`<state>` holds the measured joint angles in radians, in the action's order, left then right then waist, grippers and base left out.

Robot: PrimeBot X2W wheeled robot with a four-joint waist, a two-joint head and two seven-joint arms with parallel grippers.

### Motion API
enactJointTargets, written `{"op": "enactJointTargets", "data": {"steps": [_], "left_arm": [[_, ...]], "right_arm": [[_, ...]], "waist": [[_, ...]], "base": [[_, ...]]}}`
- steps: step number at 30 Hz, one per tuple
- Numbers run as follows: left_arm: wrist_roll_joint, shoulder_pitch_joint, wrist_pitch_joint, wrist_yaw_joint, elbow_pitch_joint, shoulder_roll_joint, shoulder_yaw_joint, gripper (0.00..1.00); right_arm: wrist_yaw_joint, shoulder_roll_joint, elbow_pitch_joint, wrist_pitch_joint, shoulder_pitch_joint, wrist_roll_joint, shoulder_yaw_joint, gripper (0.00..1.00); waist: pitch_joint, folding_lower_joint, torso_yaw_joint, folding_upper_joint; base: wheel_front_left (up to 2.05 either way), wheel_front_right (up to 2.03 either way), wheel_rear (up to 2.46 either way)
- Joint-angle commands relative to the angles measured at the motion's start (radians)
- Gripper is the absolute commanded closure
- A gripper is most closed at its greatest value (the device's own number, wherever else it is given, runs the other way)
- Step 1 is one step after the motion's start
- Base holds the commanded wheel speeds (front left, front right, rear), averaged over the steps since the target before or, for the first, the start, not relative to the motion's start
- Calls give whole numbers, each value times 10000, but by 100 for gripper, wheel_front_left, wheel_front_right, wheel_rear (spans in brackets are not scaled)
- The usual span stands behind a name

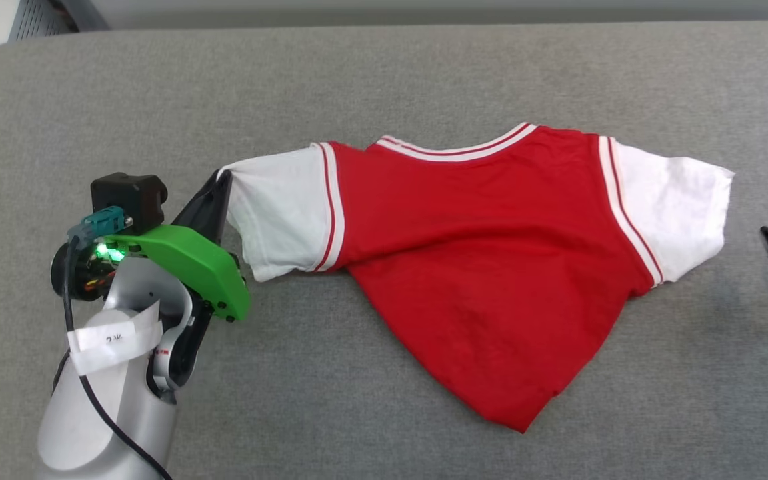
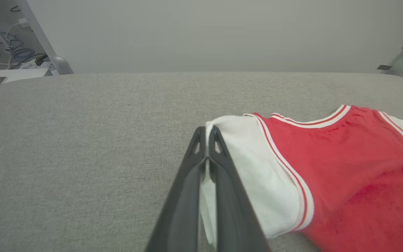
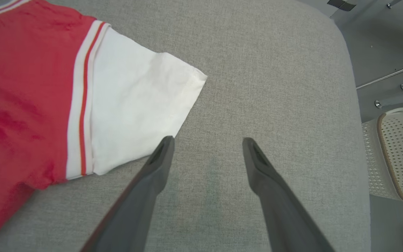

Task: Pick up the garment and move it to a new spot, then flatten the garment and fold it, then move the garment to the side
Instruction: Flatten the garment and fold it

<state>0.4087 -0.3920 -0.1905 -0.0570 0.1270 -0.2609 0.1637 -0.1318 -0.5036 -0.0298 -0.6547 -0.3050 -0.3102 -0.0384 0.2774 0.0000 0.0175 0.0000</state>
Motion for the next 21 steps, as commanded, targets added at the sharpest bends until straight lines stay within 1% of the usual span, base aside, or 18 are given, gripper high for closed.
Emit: {"op": "enactJointTargets", "data": {"steps": [1,4,8,11,15,21], "left_arm": [[69,161,-104,40,-318,-6,37,100],[145,312,-373,112,-988,36,122,100],[186,424,-675,209,-1733,77,246,100],[193,434,-752,265,-2132,121,319,100],[179,427,-765,286,-2363,145,407,100],[141,372,-701,297,-2405,225,571,100]], "right_arm": [[11,-196,-168,-389,-420,-190,140,0],[11,-599,-607,-1092,-1200,-610,444,0],[11,-1137,-1264,-1698,-2083,-953,904,0],[11,-1418,-1793,-1826,-2691,-1063,1187,0],[11,-1619,-2411,-1842,-3213,-1150,1572,0],[11,-1779,-2963,-1765,-3447,-1371,2328,0]], "waist": [[388,0,319,0],[704,0,526,0],[1122,0,815,0],[1387,0,1023,0],[1604,0,1223,0],[1764,0,1390,0]], "base": [[0,0,0],[0,0,0],[0,0,0],[0,0,0],[0,0,0],[0,0,0]]}}
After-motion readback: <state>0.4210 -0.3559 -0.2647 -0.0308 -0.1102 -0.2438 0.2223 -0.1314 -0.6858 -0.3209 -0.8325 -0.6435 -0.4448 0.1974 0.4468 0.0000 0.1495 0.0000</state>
